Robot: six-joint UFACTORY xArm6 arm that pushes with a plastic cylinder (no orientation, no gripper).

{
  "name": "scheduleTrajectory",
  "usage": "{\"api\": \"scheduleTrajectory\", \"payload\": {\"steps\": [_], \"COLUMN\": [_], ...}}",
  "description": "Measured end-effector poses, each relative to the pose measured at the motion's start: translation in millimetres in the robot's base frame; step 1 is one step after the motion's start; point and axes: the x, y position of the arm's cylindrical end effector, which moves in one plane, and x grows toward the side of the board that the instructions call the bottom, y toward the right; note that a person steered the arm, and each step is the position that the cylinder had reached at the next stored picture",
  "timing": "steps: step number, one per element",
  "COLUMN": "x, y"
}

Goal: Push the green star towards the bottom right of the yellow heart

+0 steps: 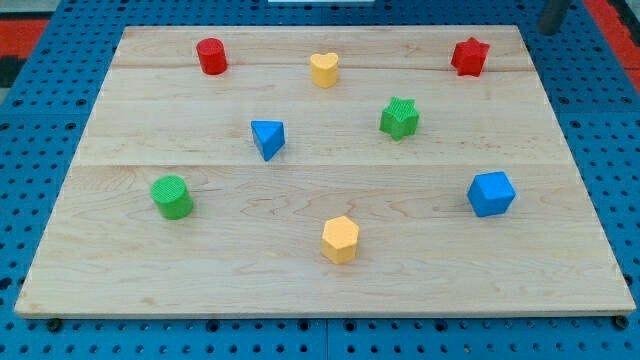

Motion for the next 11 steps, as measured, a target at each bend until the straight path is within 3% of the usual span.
{"api": "scheduleTrajectory", "payload": {"steps": [3, 5, 7, 11], "x": [20, 58, 59, 60], "y": [-47, -71, -130, -166]}}
